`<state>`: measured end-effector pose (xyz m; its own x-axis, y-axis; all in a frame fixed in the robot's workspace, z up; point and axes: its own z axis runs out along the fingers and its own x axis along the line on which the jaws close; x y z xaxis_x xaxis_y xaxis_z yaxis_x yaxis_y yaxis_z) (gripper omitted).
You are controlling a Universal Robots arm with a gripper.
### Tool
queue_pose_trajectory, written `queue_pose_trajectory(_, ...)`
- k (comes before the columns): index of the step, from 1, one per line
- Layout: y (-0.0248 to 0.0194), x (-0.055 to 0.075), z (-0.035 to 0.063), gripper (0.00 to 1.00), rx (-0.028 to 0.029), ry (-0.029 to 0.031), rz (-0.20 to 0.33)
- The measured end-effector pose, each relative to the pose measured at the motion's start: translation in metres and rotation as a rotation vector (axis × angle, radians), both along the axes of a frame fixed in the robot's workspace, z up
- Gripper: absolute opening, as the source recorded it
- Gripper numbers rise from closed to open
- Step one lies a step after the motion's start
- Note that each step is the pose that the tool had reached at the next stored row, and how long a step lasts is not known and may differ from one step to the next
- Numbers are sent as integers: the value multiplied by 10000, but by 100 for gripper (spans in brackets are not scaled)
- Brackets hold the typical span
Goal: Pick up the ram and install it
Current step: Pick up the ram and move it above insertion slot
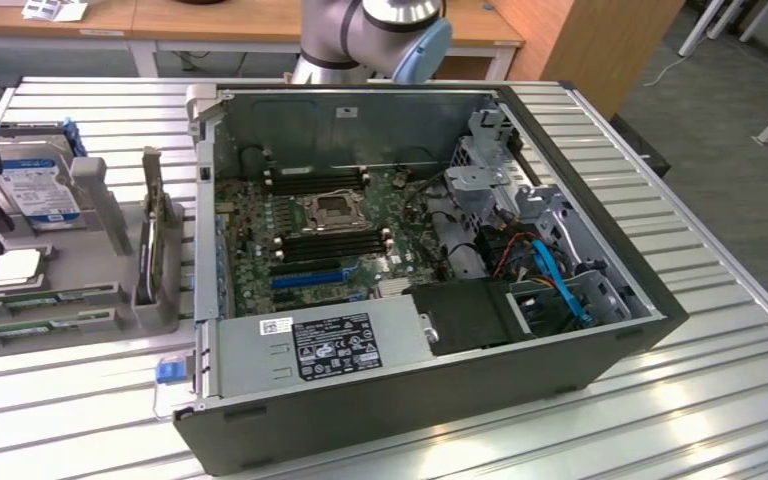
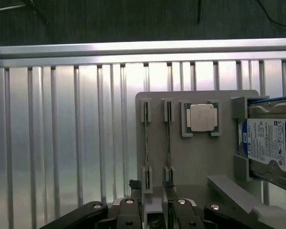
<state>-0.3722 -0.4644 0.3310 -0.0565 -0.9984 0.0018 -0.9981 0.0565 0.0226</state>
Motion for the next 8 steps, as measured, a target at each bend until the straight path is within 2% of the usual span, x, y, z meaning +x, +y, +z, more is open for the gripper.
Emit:
queue_pose_trajectory(1, 11, 1, -19, 31, 1, 0, 0)
queue_pose_trajectory(8, 13, 5, -145, 31, -1, 1, 2)
